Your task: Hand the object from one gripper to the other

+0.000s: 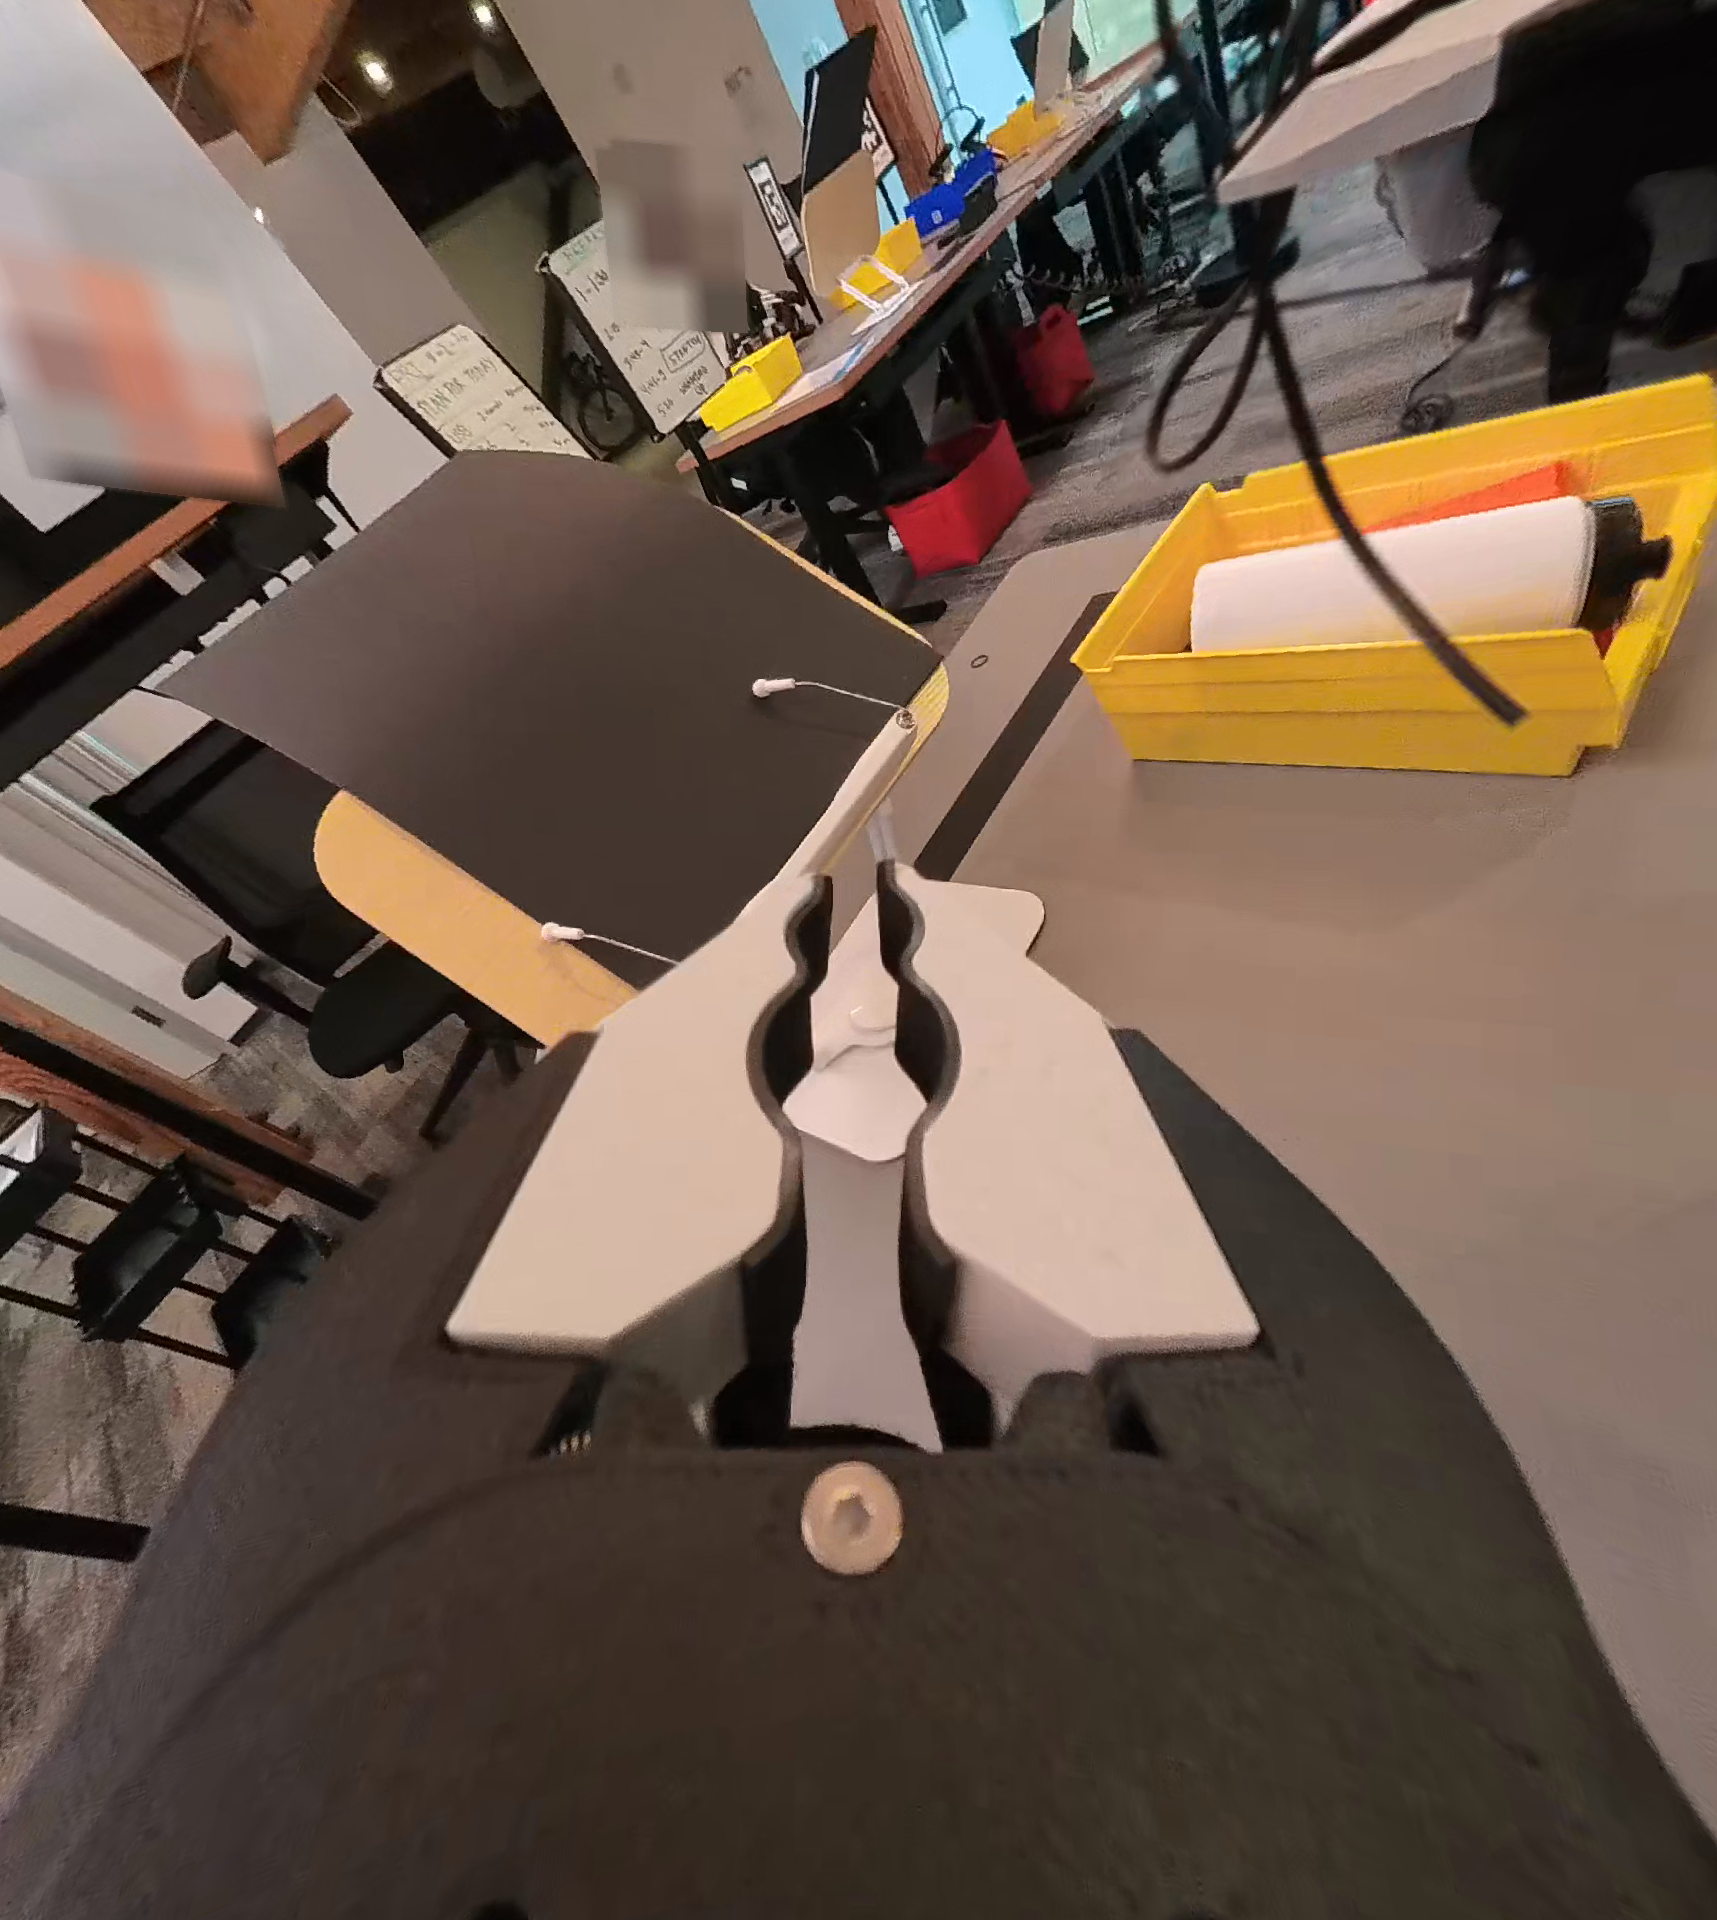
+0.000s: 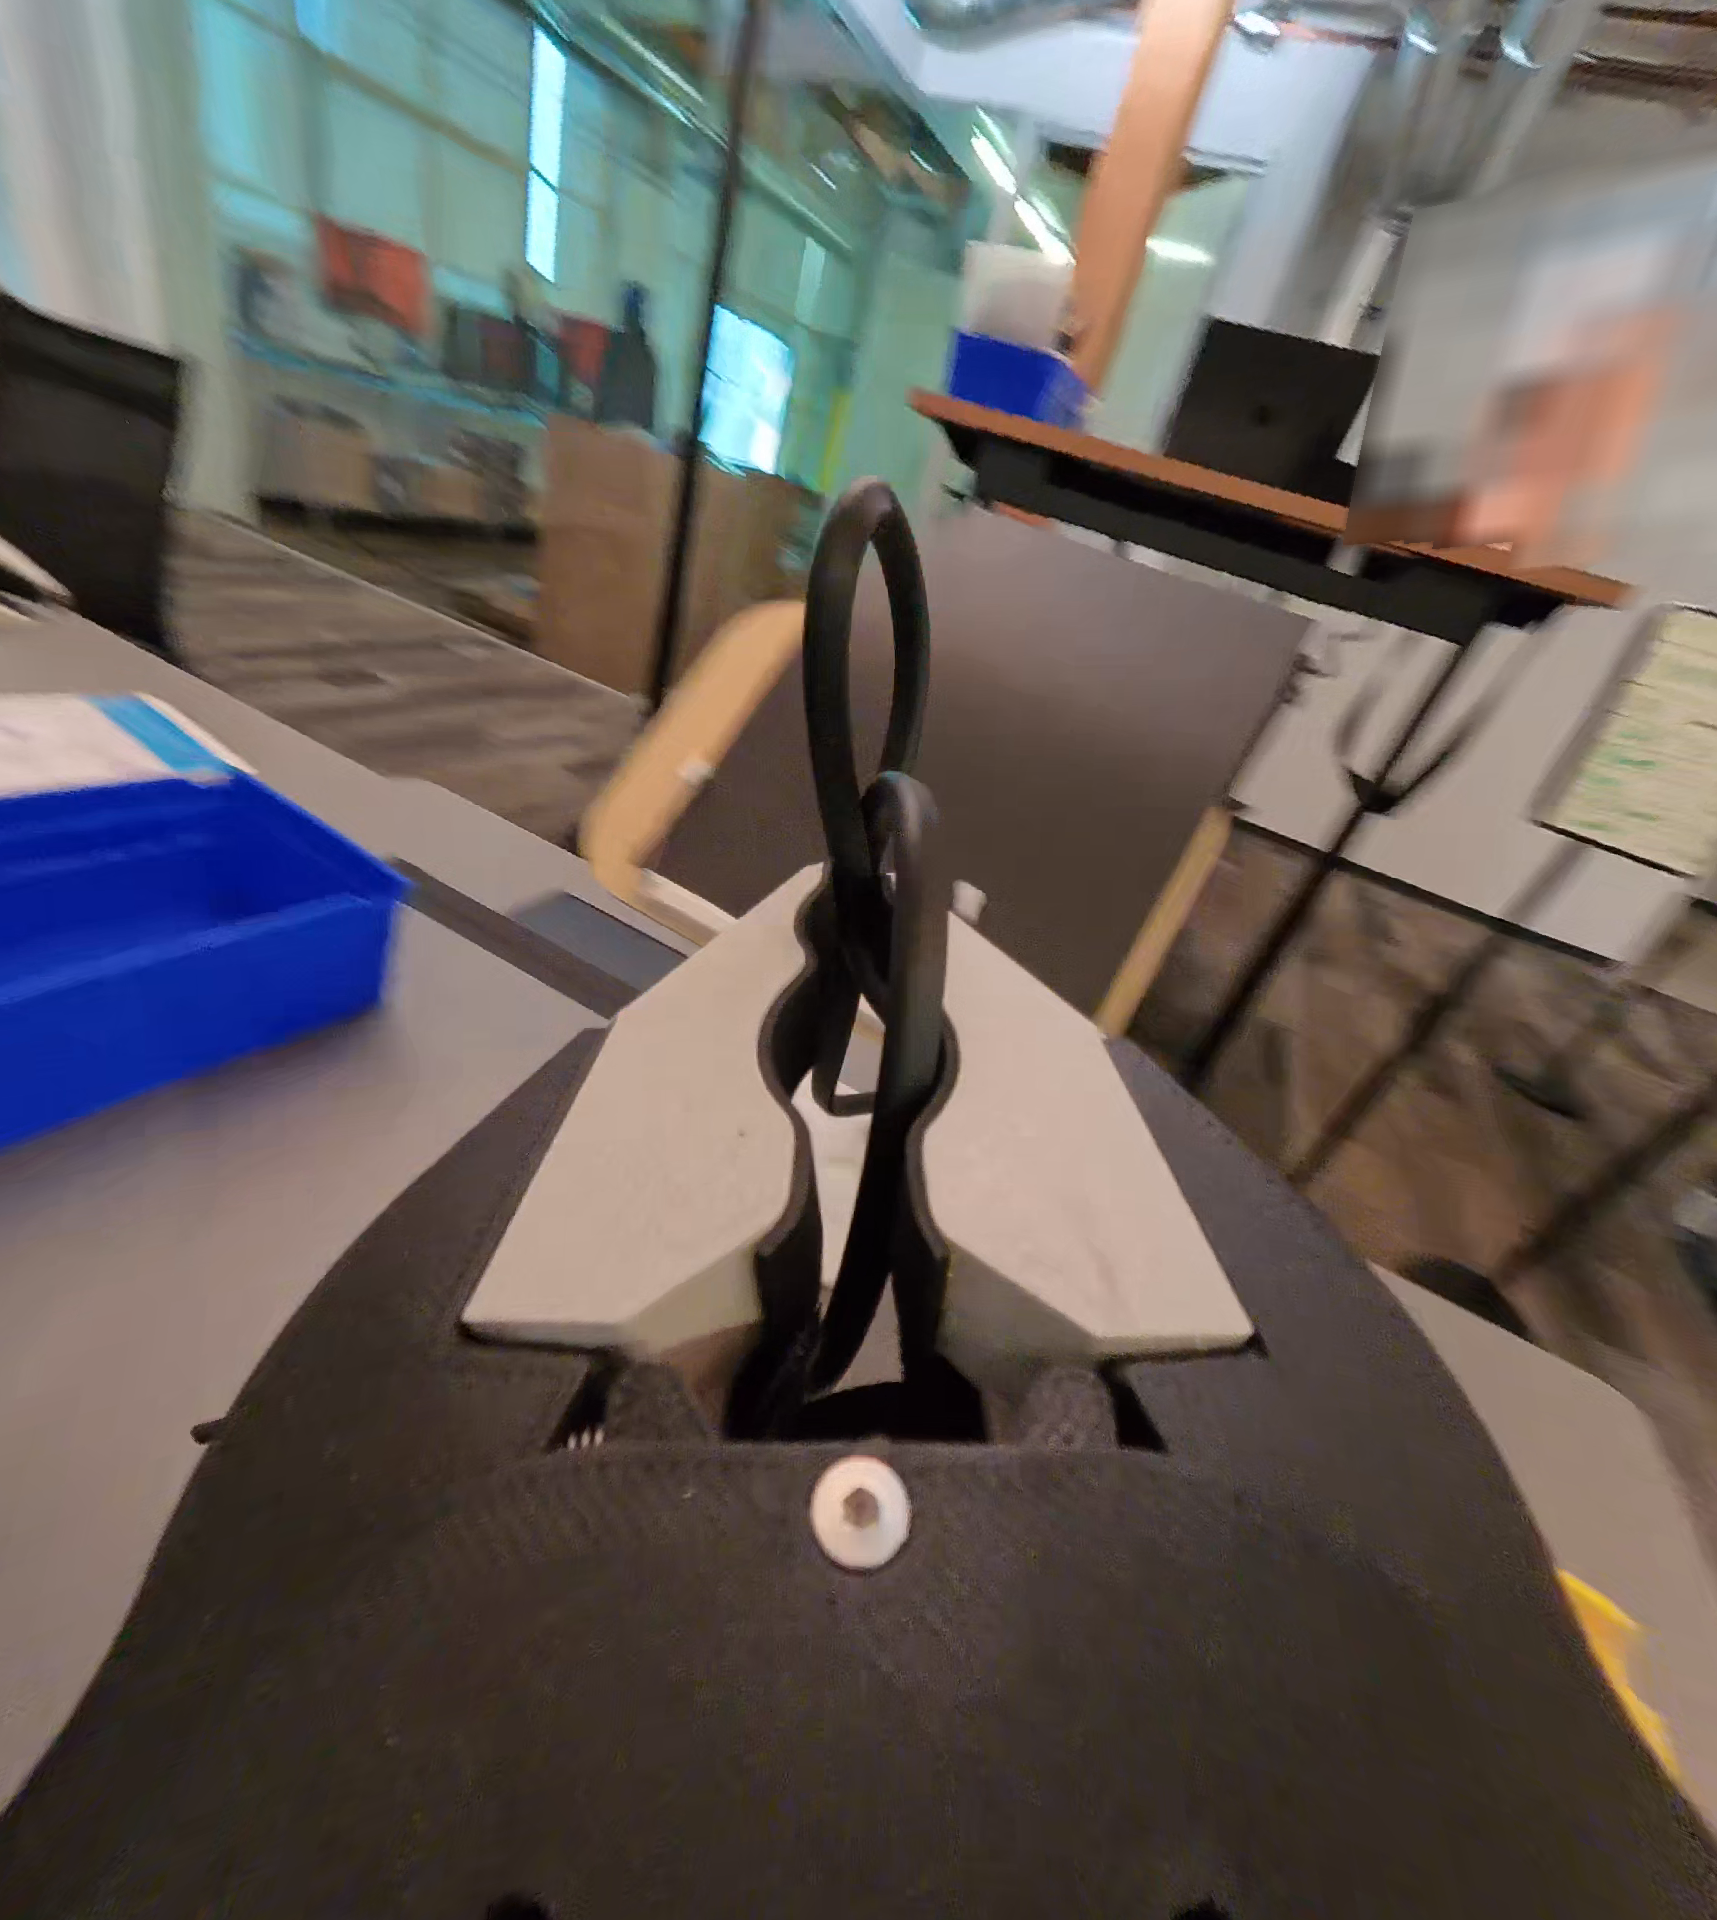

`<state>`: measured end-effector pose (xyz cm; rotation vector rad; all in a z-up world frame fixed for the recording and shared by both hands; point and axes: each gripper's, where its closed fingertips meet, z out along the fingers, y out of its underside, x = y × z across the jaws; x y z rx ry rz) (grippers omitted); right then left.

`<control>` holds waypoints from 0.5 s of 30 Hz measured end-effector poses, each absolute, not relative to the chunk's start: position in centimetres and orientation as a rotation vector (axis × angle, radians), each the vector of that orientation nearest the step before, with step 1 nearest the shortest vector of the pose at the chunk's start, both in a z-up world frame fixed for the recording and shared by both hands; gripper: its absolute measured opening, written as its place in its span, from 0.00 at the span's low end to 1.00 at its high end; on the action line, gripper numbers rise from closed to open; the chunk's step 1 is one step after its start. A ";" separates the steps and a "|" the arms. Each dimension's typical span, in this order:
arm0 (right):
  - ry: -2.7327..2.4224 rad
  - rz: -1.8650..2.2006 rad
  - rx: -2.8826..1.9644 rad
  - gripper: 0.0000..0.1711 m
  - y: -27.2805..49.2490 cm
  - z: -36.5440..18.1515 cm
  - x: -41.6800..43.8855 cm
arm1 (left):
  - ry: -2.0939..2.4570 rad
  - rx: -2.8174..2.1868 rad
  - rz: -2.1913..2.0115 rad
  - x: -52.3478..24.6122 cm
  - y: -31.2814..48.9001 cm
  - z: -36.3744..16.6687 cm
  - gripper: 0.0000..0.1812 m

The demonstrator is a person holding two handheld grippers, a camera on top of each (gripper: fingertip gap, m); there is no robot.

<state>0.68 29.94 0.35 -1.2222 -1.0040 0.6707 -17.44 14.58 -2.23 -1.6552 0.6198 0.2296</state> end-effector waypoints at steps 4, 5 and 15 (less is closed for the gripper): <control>-0.931 0.404 -1.313 0.02 35.2 -0.9 6.5 | 0.630 -1.675 0.238 -17.4 14.8 -2.8 0.04; -0.930 0.353 -1.331 0.02 36.1 -1.5 7.6 | 0.637 -1.678 0.243 -17.3 14.9 -2.9 0.04; -1.135 -0.085 -1.736 0.02 45.5 -14.7 15.5 | 0.645 -1.771 0.275 -17.9 15.4 -4.5 0.08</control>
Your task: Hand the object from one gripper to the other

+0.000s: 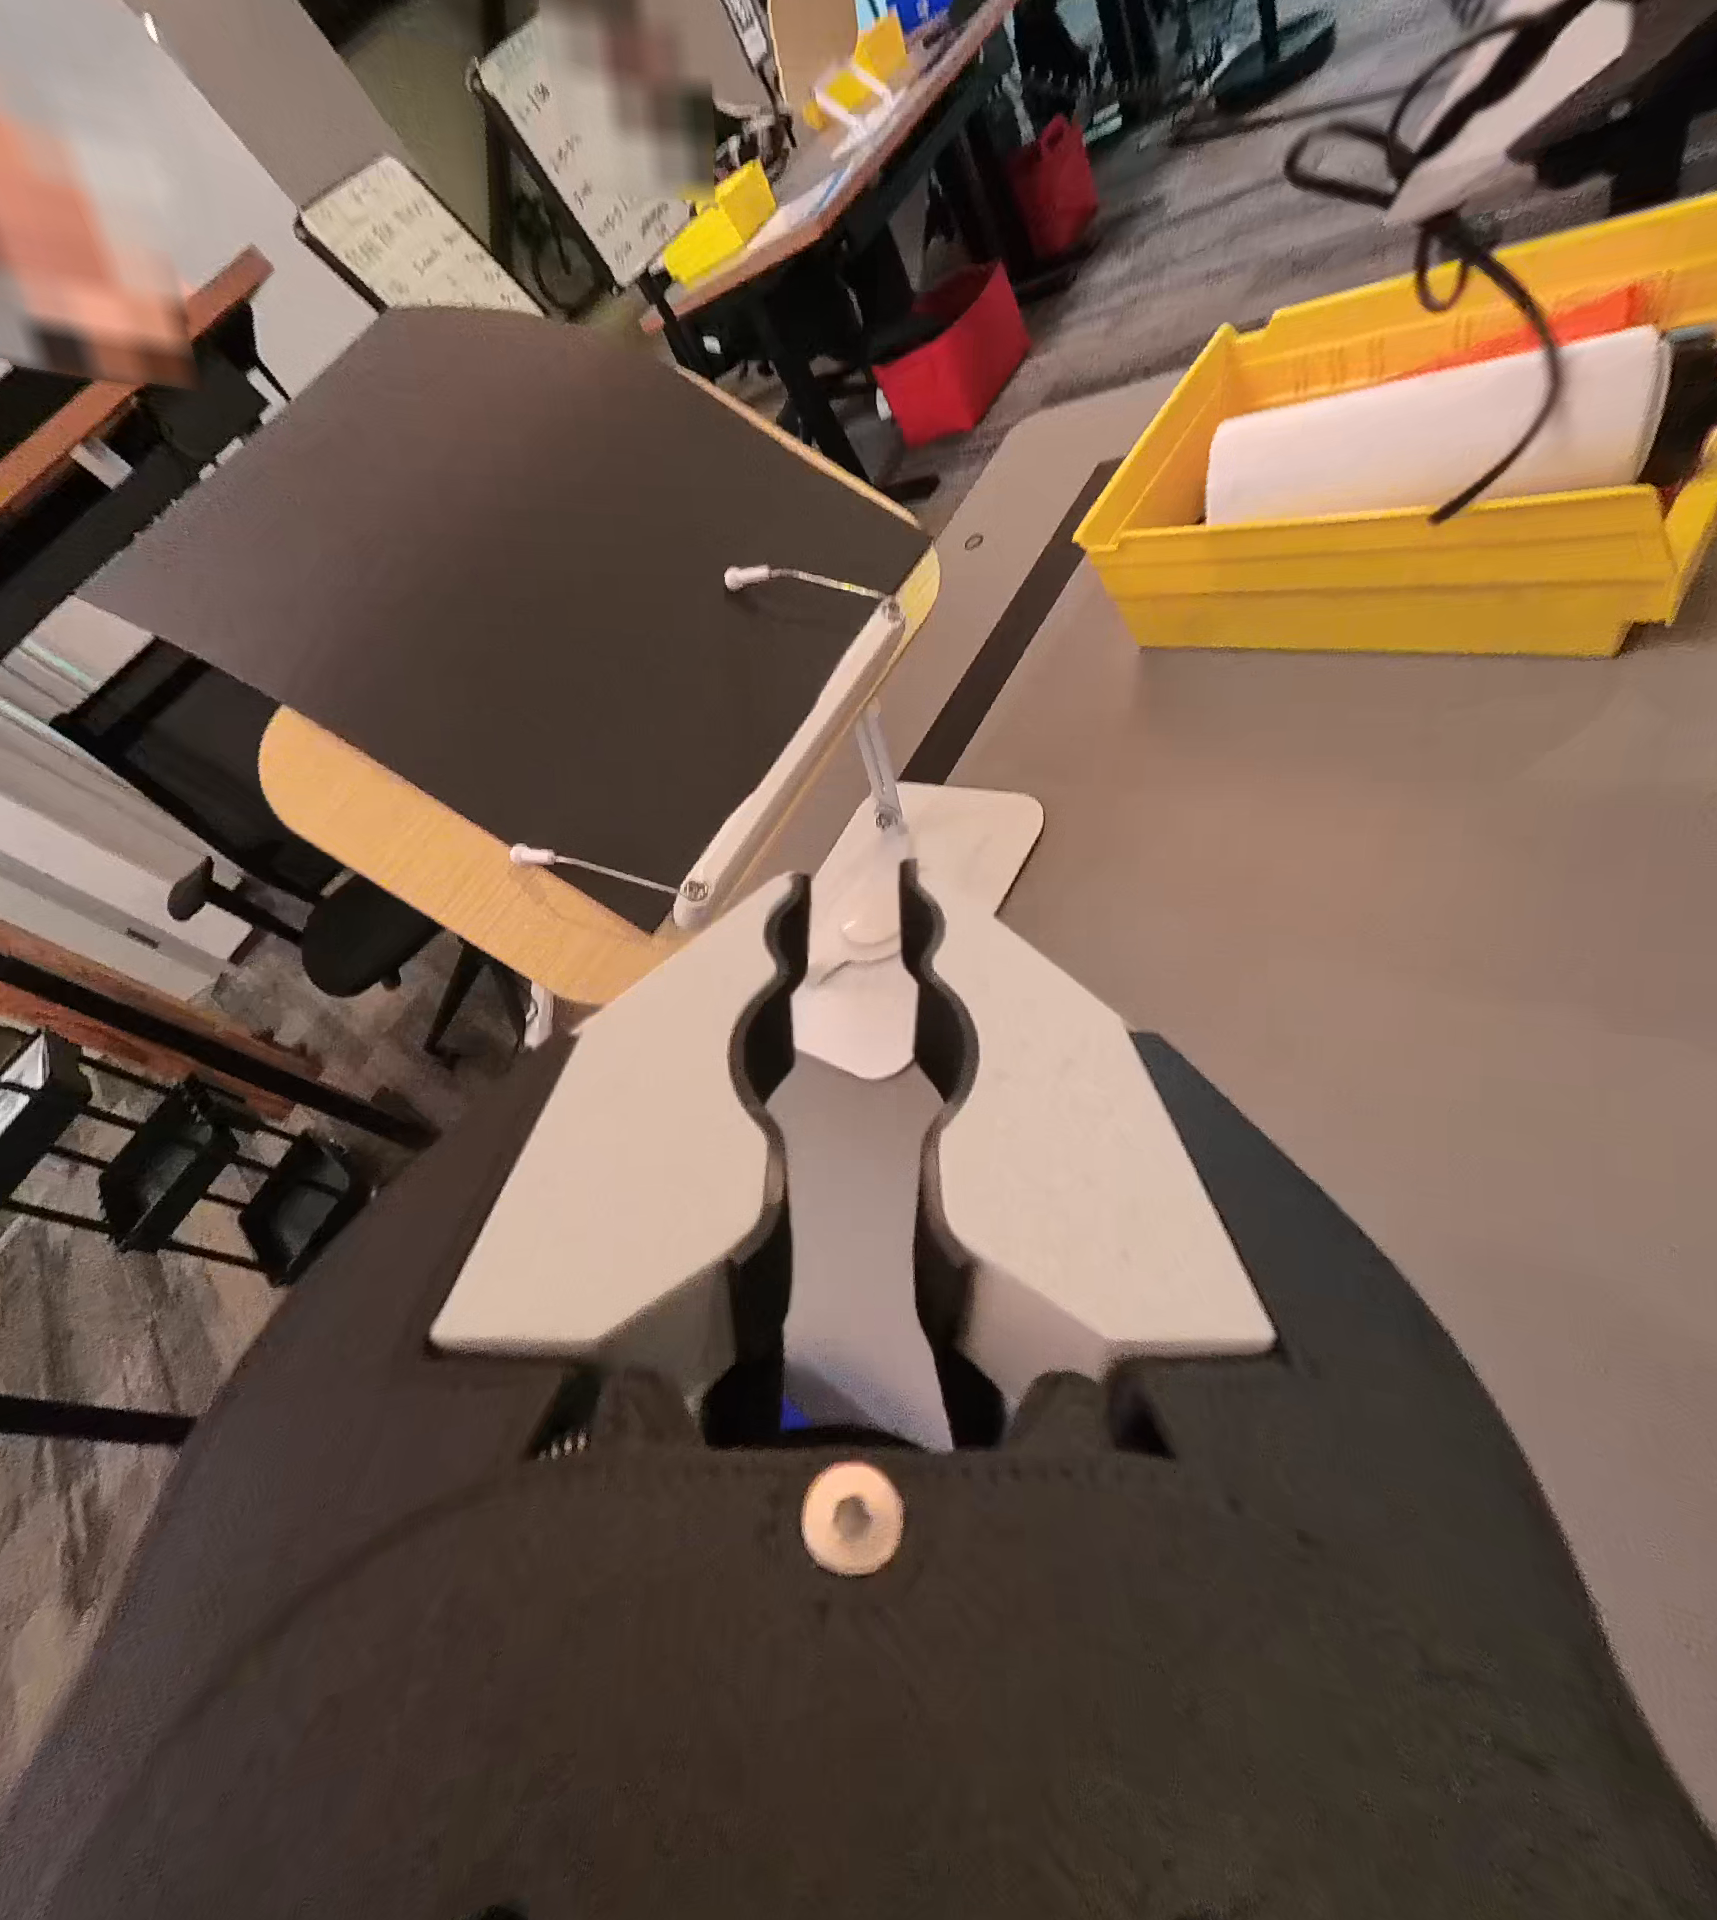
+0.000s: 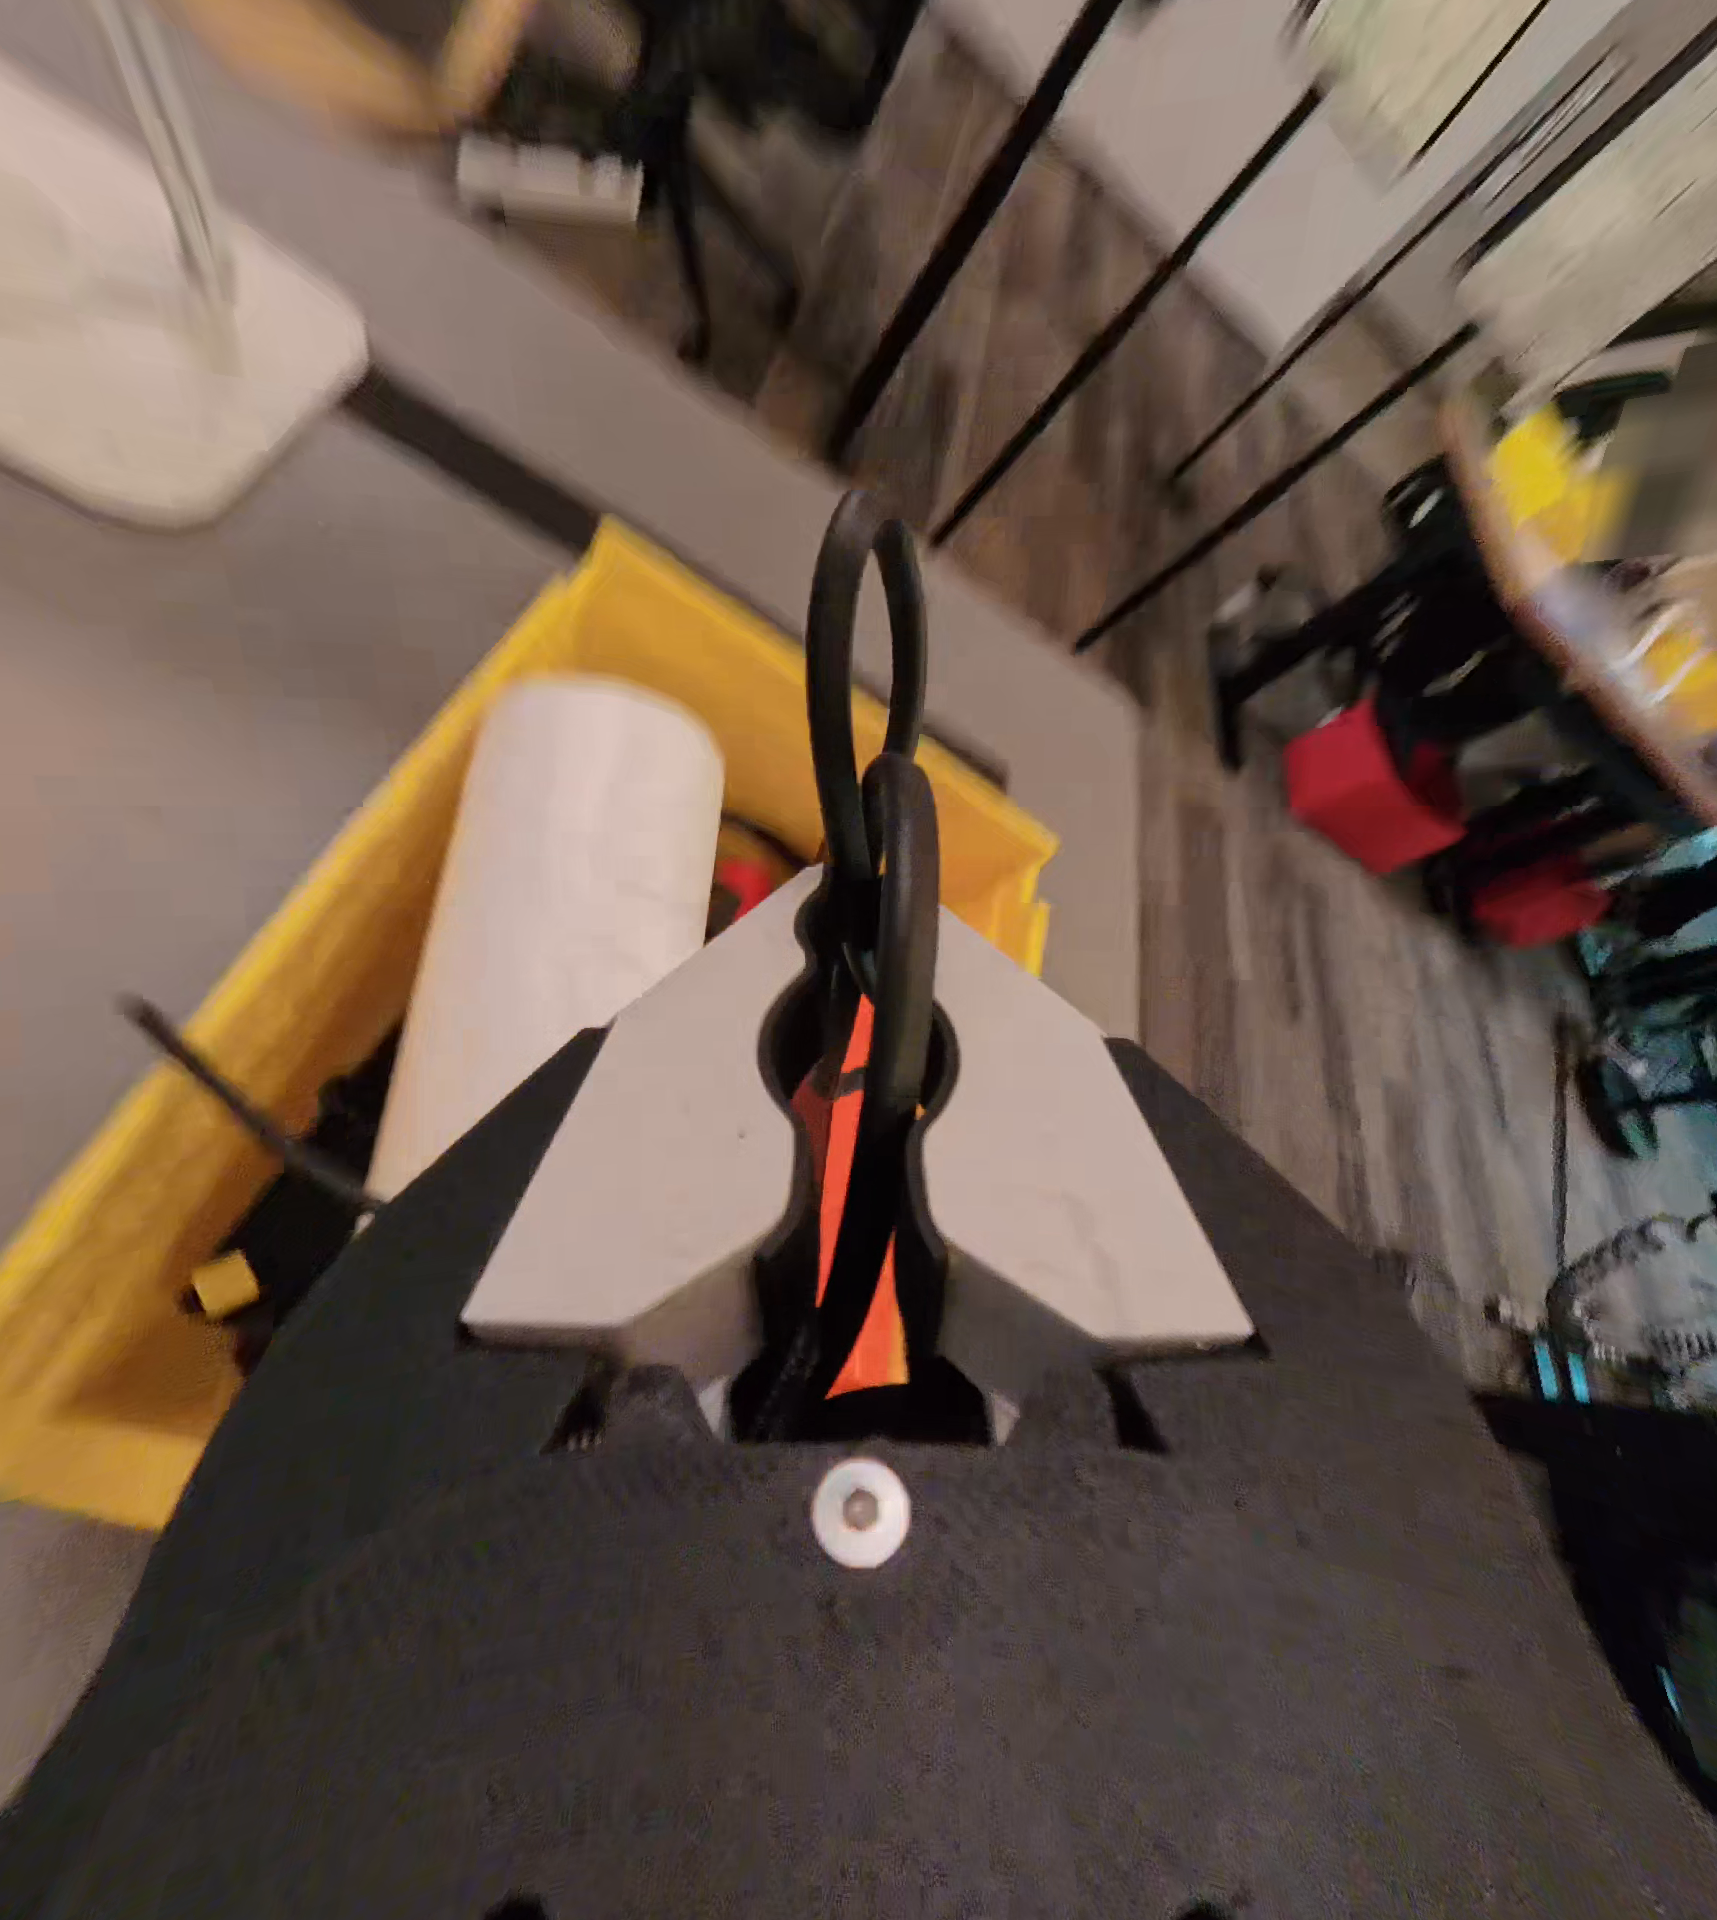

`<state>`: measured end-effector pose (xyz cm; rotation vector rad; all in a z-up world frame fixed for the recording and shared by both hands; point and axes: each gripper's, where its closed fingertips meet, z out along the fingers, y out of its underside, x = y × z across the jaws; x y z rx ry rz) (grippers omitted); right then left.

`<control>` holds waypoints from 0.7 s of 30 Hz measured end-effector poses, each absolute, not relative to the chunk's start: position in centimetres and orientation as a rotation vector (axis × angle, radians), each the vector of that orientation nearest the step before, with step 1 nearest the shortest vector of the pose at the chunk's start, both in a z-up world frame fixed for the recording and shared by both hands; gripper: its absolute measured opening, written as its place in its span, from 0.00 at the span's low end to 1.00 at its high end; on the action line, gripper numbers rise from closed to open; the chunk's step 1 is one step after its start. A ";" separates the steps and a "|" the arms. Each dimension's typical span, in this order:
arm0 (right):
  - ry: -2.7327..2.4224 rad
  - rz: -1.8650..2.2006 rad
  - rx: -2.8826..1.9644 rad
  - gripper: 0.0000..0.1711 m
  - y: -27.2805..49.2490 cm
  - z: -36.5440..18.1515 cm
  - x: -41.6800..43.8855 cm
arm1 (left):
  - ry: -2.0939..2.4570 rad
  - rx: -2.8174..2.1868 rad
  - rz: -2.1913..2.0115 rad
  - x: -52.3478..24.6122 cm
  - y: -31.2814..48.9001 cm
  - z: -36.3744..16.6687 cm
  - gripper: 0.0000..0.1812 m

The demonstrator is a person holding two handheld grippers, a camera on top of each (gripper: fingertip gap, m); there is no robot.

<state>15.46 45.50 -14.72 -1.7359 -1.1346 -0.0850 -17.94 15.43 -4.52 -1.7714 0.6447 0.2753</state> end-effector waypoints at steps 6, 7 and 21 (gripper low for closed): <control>-1.218 -0.236 -1.897 0.33 47.2 -19.3 18.7 | 0.597 -1.888 0.373 -21.3 14.9 -5.8 0.11; -1.184 -0.183 -1.892 0.33 47.0 -18.3 18.9 | 0.572 -1.911 0.386 -22.4 14.6 -6.0 0.11; -0.973 -0.008 -1.944 0.39 46.1 -20.2 28.0 | -0.159 -2.246 0.513 -43.9 -0.5 -16.7 0.36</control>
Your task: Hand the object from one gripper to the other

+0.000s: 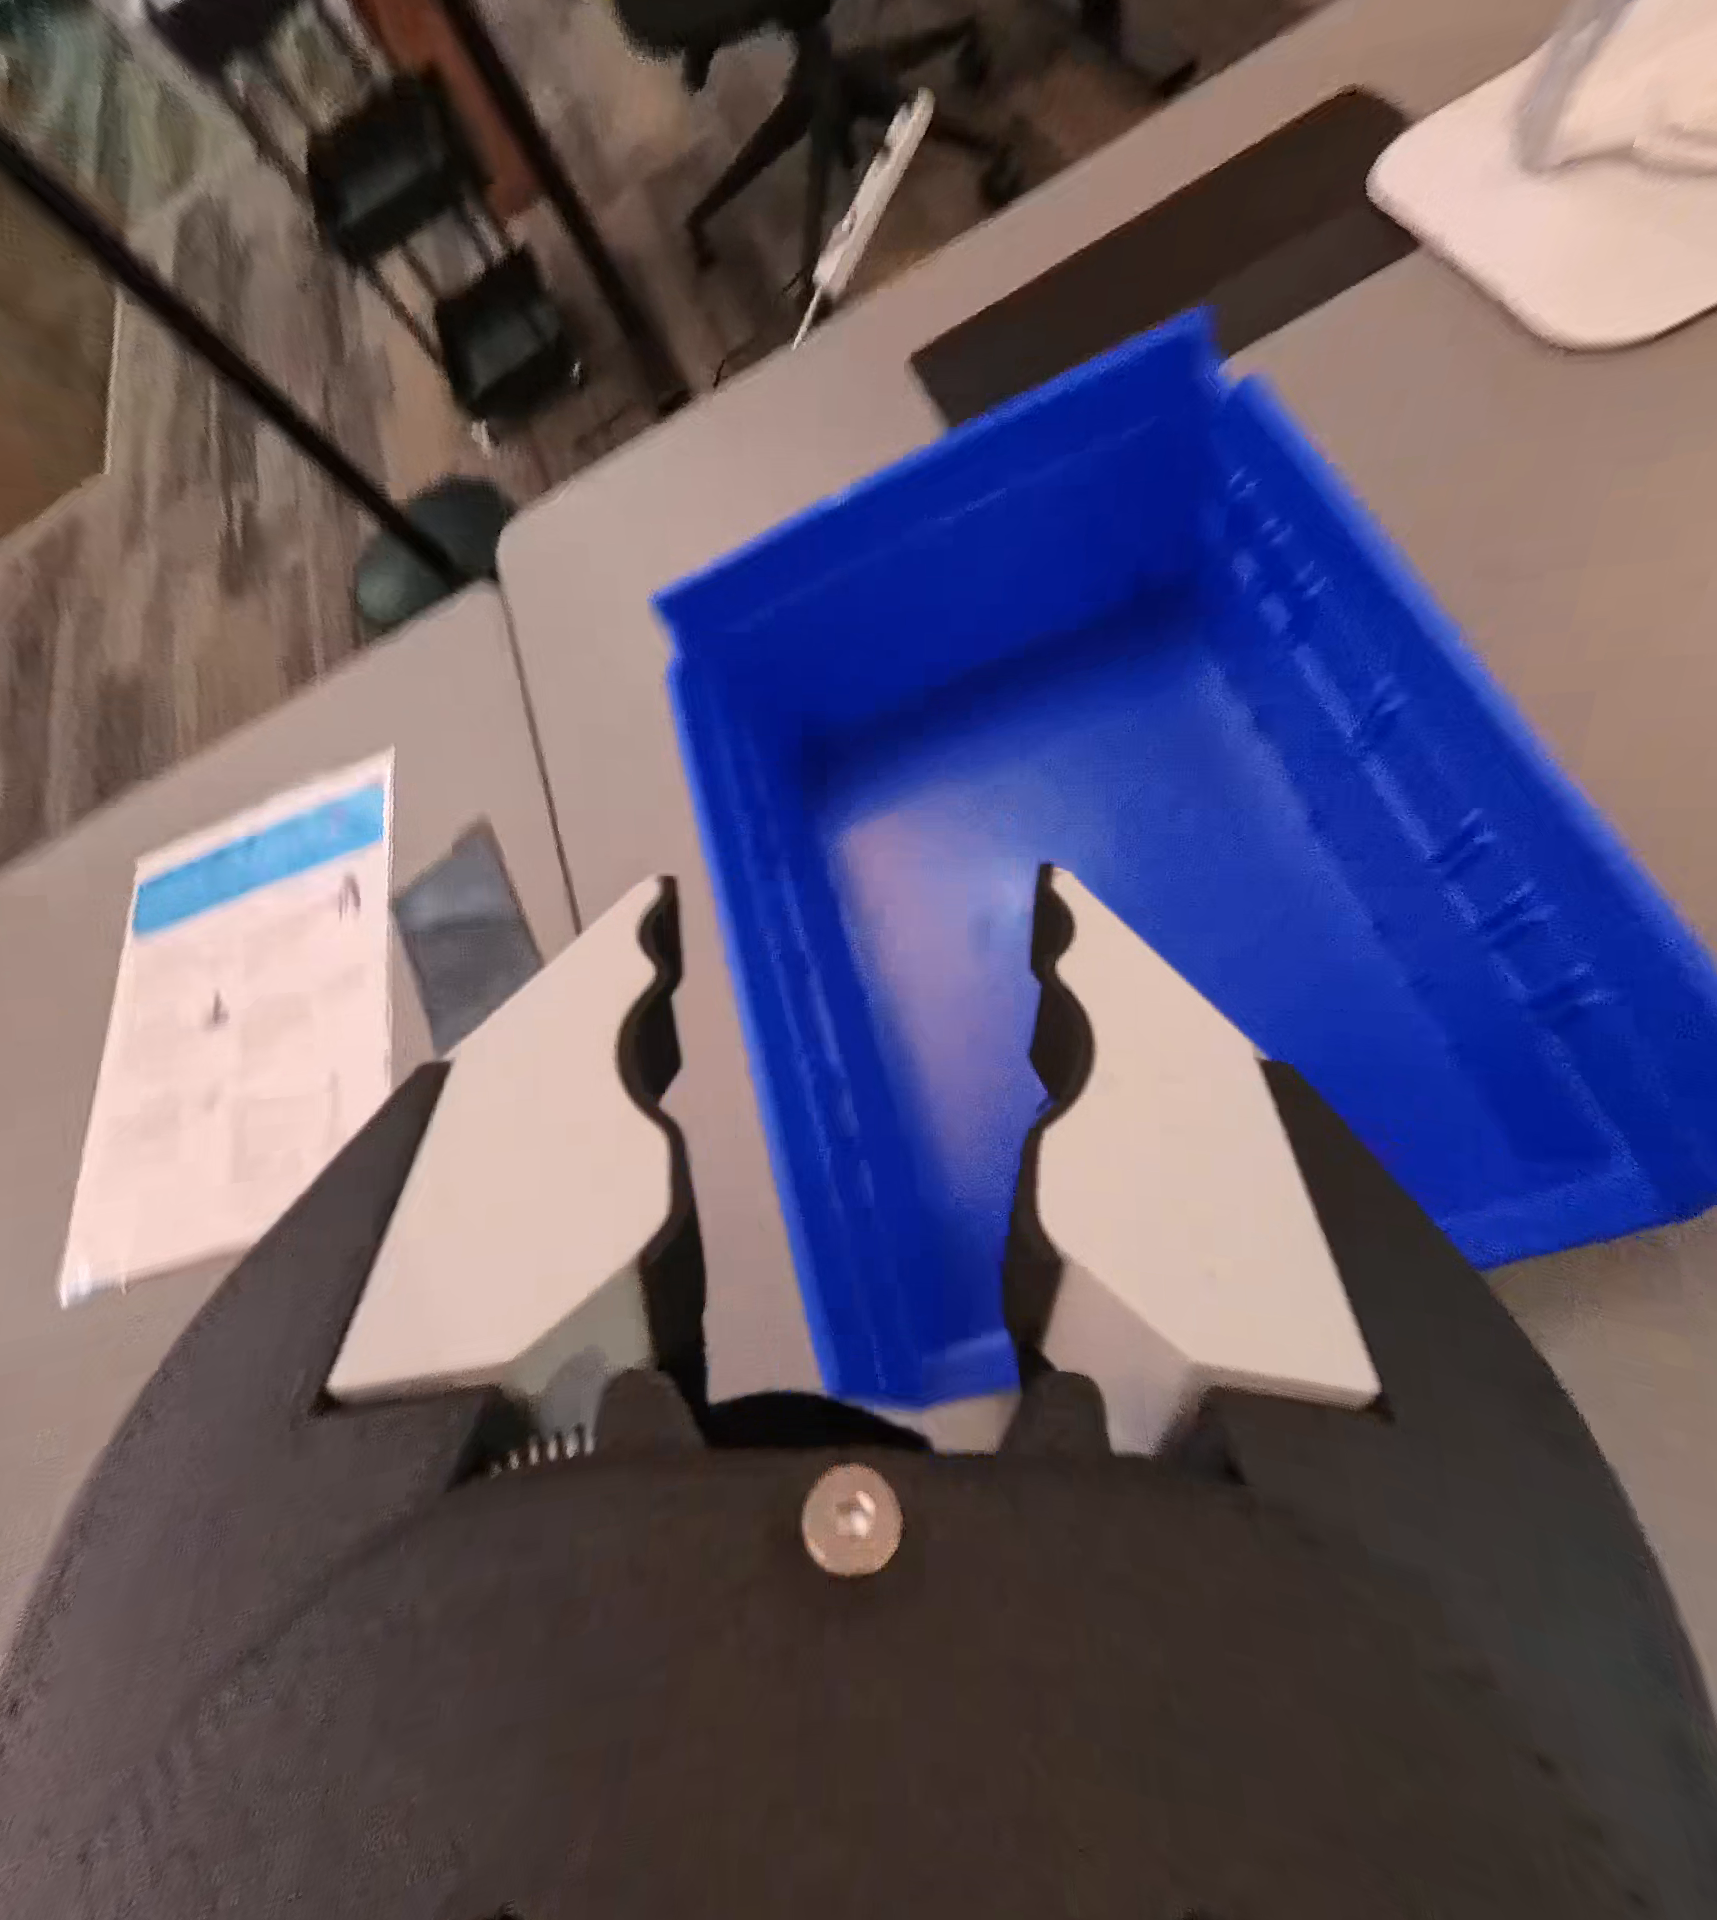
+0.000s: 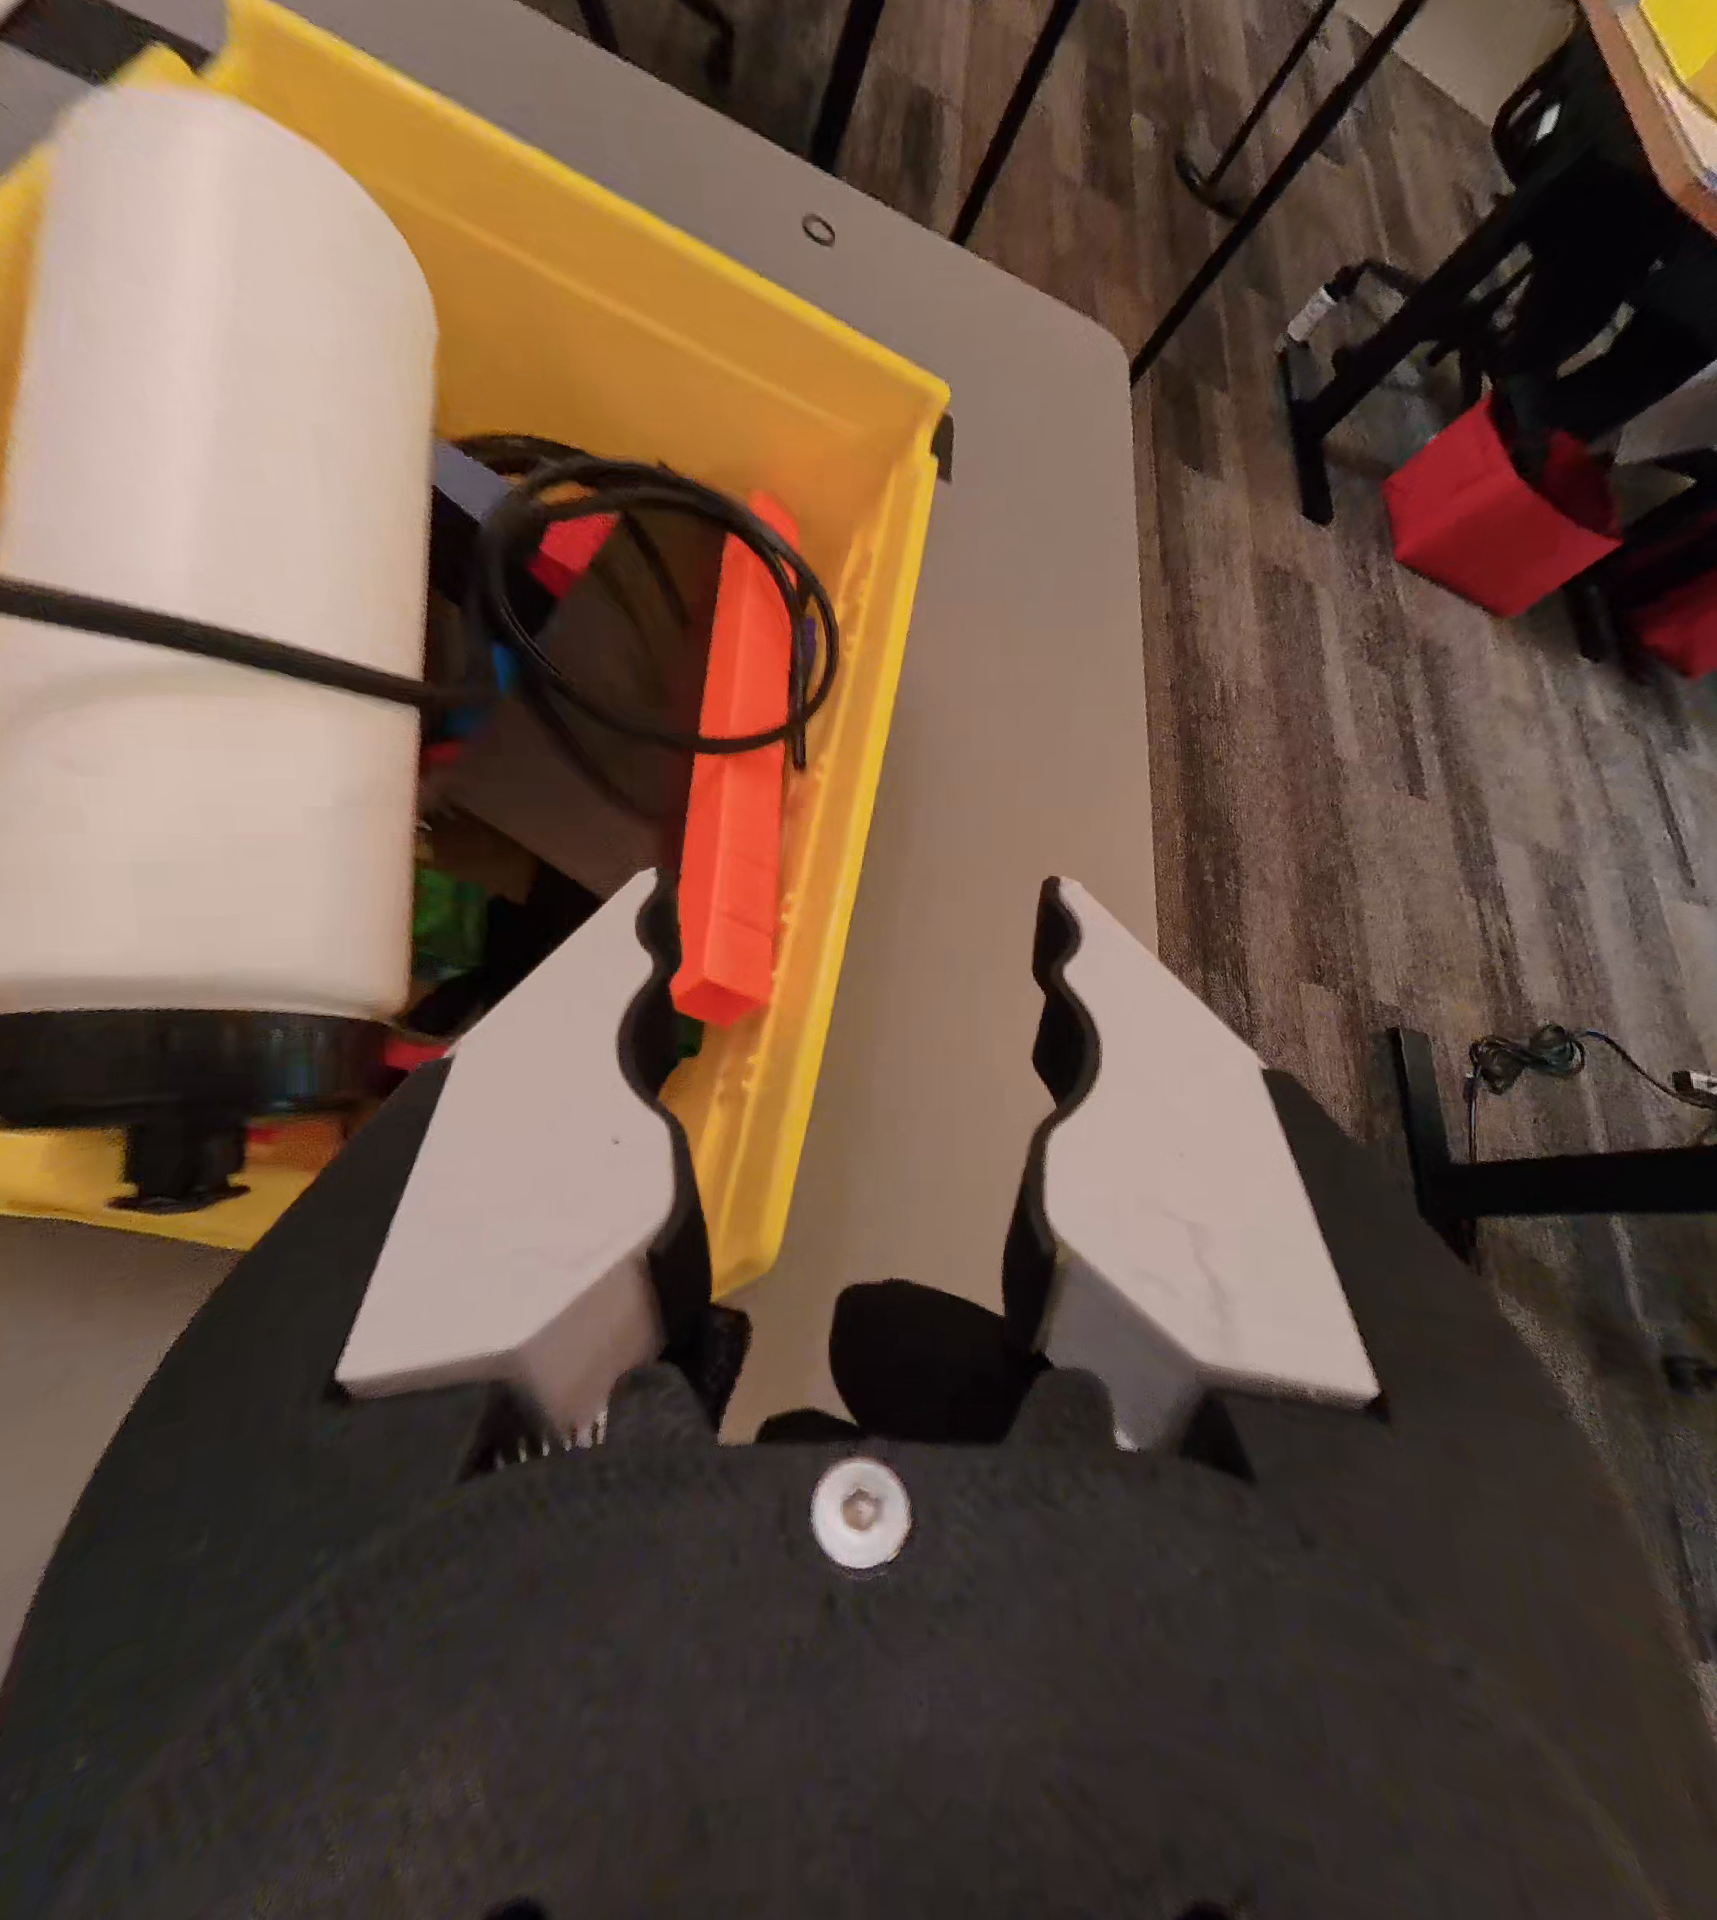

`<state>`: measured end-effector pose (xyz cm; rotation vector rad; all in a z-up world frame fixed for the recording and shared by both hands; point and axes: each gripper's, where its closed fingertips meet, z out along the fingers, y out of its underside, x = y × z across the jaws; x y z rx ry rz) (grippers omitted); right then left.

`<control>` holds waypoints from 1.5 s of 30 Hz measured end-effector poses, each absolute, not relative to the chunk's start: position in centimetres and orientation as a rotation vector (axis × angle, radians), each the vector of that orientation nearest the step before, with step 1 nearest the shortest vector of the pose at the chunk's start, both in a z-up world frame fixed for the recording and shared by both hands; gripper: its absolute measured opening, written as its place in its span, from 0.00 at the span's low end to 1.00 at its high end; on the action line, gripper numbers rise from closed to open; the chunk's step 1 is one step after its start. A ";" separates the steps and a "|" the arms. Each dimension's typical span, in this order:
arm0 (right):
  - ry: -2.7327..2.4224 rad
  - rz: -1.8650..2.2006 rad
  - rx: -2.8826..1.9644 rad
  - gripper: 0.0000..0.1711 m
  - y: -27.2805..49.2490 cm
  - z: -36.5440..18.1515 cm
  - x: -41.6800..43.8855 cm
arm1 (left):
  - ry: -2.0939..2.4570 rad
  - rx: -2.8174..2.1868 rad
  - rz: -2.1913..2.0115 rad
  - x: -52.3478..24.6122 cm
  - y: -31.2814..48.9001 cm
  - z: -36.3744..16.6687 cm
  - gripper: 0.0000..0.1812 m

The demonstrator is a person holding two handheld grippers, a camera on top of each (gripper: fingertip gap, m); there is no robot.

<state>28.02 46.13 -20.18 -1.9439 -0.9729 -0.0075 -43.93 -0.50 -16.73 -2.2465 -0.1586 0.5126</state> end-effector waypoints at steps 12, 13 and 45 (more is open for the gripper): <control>-1.049 0.073 -2.053 0.23 46.1 -26.7 27.7 | -0.350 -2.419 0.237 -45.7 -5.9 -26.3 0.36; -1.057 0.066 -2.044 0.23 46.2 -26.7 27.7 | -0.356 -2.431 0.214 -45.6 -5.7 -27.0 0.34; -0.963 0.459 -1.998 0.15 33.0 -26.1 18.0 | -0.335 -2.111 -0.172 -42.1 -2.0 -24.1 0.02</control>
